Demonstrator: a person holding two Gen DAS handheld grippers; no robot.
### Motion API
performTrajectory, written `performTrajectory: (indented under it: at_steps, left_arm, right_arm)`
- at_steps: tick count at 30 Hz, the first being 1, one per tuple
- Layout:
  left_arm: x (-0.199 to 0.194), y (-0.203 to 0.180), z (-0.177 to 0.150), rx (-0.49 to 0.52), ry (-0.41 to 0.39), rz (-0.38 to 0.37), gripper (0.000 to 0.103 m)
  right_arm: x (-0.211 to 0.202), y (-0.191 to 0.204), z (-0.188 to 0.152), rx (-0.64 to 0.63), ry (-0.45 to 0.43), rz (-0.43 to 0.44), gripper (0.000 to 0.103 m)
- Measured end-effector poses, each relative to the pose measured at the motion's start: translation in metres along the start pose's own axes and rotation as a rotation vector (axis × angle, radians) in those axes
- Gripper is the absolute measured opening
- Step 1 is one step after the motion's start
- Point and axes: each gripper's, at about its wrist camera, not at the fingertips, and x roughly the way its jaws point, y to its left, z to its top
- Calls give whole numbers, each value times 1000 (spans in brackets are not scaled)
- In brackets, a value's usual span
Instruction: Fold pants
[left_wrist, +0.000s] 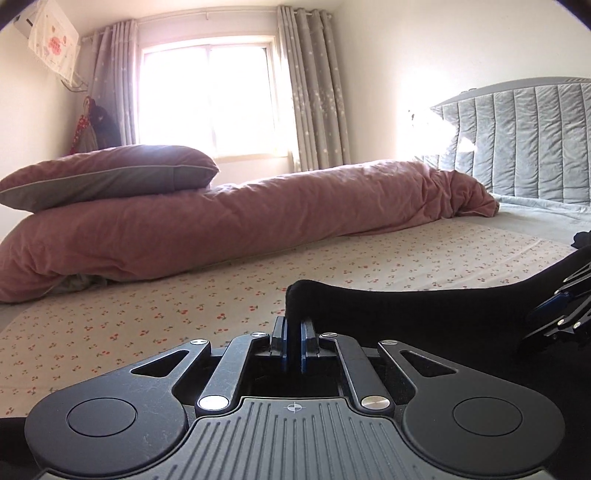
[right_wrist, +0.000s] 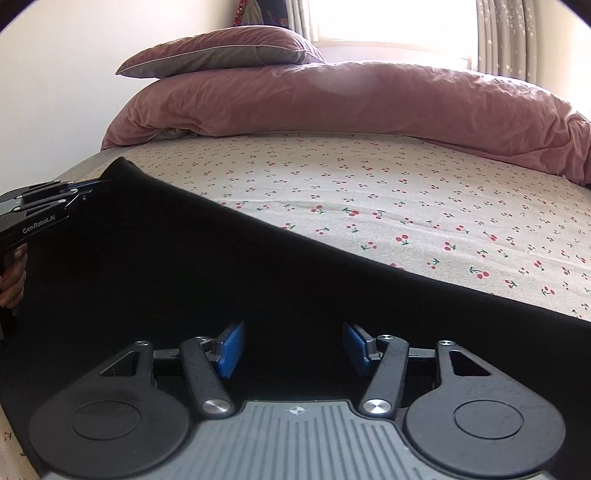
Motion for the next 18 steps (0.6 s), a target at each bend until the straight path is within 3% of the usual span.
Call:
performTrajectory:
  at_steps: [3, 6, 8, 11, 14, 16, 18]
  left_arm:
    - [23, 6, -4, -34, 122, 13, 7]
    - [55, 22, -9, -125, 332, 33, 15]
    - [53, 27, -7, -175, 335, 45, 21]
    - [40, 21, -3, -154, 337, 61, 32]
    - [25, 13, 2, -143, 352, 62, 51]
    - [15, 7, 9, -151, 358, 52, 56]
    - [5, 2, 16, -197, 364, 17, 64]
  right_arm:
    - [4, -13, 4, -1, -2, -14, 45]
    - [-7, -34, 2, 52, -10, -51, 41]
    - [-16, -52, -1, 64, -13, -127, 42]
    - [-28, -90, -10, 116, -9, -265, 46]
    - [-44, -124, -19, 207, -25, -392, 49]
    - [-62, -134, -23, 279, -38, -402, 53]
    - [-76, -127, -24, 307, -48, -330, 55]
